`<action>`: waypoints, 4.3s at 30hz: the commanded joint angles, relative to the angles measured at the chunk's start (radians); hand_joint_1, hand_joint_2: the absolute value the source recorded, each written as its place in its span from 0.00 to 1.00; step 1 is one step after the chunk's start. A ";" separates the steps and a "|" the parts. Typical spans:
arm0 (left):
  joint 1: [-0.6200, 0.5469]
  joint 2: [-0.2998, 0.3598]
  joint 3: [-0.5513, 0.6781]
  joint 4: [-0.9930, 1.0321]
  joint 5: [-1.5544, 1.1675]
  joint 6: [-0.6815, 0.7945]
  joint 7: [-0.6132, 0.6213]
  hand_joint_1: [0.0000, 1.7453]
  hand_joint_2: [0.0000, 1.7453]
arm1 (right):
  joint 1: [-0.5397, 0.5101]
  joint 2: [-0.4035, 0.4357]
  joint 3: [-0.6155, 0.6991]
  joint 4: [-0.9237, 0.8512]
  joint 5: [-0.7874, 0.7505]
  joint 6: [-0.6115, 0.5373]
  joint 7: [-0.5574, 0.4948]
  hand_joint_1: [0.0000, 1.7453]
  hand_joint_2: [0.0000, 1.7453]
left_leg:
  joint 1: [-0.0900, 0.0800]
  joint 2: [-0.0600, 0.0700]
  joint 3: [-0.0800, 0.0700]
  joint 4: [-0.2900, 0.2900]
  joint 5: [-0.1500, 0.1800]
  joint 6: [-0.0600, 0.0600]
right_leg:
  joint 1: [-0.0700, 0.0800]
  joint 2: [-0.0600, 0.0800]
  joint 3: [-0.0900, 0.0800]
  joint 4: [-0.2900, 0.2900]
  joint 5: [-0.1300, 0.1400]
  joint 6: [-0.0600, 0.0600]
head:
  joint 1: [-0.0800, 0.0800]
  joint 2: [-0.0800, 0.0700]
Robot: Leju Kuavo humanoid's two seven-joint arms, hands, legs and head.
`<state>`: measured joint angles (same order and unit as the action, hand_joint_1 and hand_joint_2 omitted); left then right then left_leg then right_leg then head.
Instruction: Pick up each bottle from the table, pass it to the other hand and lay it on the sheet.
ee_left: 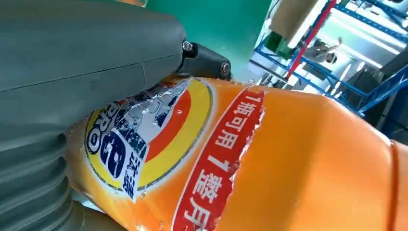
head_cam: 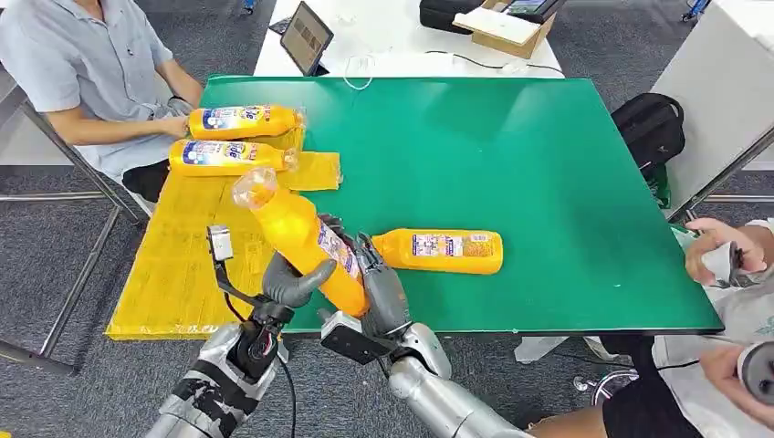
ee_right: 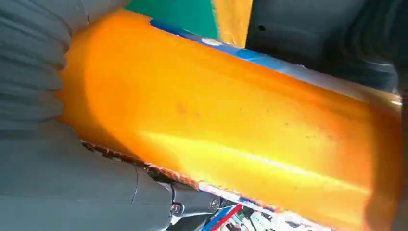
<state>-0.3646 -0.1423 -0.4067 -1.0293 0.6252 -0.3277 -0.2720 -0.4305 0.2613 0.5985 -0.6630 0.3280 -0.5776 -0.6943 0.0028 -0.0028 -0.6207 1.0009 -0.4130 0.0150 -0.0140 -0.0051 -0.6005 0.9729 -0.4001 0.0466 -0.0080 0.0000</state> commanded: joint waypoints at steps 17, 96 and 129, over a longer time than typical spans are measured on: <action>-0.338 0.124 0.223 0.398 -0.703 0.960 -0.270 1.00 1.00 | 0.279 0.081 -0.328 -0.485 0.253 -0.121 -0.004 0.00 0.00 | 0.001 -0.001 0.000 0.000 0.000 -0.001 | 0.001 -0.001 0.000 0.001 -0.001 -0.001 | 0.000 0.000; -0.310 0.148 0.211 0.299 -1.081 0.180 -0.254 0.00 1.00 | 0.275 -0.002 -0.376 -0.432 0.442 -0.121 -0.004 0.00 0.00 | 0.000 0.003 0.005 0.000 -0.001 0.001 | 0.000 0.001 0.005 0.000 -0.001 -0.002 | 0.000 0.000; 0.152 0.071 0.185 -0.429 -0.951 0.618 -0.216 0.00 1.00 | -0.001 -0.236 -0.587 -0.009 0.926 -0.121 0.348 0.00 0.00 | -0.002 -0.001 0.003 0.000 0.000 0.002 | -0.002 -0.002 0.005 -0.002 -0.001 -0.001 | 0.000 0.000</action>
<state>-0.2679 -0.0496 -0.2163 -1.3659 -0.3062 0.2634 -0.4948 -0.3535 0.0798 0.0370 -0.8768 1.2589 -0.6966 -0.3548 0.0004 -0.0037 -0.6205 1.0013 -0.4122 0.0176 -0.0165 -0.0070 -0.5990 0.9717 -0.3995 0.0470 -0.0076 0.0000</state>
